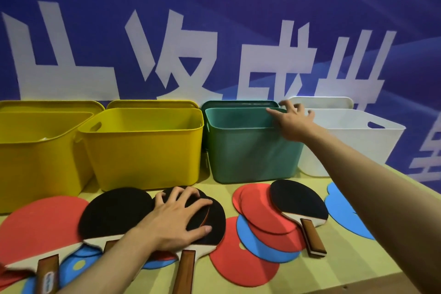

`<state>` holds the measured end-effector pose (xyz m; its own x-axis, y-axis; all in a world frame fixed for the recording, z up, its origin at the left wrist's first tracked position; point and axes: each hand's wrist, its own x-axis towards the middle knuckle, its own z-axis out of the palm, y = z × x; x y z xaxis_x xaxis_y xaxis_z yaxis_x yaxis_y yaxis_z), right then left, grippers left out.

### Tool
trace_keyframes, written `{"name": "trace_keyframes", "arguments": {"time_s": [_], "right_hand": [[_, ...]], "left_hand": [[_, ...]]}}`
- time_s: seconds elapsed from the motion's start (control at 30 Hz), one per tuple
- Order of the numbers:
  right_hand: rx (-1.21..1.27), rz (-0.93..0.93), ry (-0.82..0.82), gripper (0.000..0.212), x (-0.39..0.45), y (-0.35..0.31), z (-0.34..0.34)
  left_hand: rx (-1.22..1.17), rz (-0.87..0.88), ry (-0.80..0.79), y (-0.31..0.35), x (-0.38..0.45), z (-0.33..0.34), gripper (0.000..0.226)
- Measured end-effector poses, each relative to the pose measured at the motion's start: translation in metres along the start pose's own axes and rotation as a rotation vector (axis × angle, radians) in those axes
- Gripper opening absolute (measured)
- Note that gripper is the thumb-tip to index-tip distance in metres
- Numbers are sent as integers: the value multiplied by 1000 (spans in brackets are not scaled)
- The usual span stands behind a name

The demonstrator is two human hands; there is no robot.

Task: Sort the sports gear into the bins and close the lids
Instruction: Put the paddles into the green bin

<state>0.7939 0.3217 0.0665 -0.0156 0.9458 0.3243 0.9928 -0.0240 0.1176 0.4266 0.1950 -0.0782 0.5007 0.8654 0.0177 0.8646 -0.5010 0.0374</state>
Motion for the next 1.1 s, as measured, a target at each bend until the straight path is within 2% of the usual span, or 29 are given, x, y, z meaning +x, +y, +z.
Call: {"name": "trace_keyframes", "arguments": {"time_s": [0.1,0.2,0.3,0.47,0.53,0.6,0.73,0.87,1.1], "right_hand": [[-92,-120,183,55,-40,-11,3],[-95,-158,220,62,-94,-19,21],[-93,-88,113,70,-148,-23,42],[-147,78,-209,85,-210,-23,70],[-142,133,-308,84,-221,-23,70],[-127,146,-337,79,-226,-23,67],[-107,111,-277,67,-235,-30,61],[-161,41,-215,69,-237,-26,58],[-210,-96,130,67,-250,-8,66]], "left_hand": [[12,6,-5,0,1,1,70],[30,5,-12,-1,2,2,71],[37,1,-19,-1,2,2,72],[50,-1,-12,1,0,2,72],[53,-2,-13,1,0,2,72],[52,5,-9,2,-1,1,72],[87,29,-35,8,-2,-5,69],[115,124,-50,34,-2,-13,71],[124,248,-174,74,-3,-9,75]]}}
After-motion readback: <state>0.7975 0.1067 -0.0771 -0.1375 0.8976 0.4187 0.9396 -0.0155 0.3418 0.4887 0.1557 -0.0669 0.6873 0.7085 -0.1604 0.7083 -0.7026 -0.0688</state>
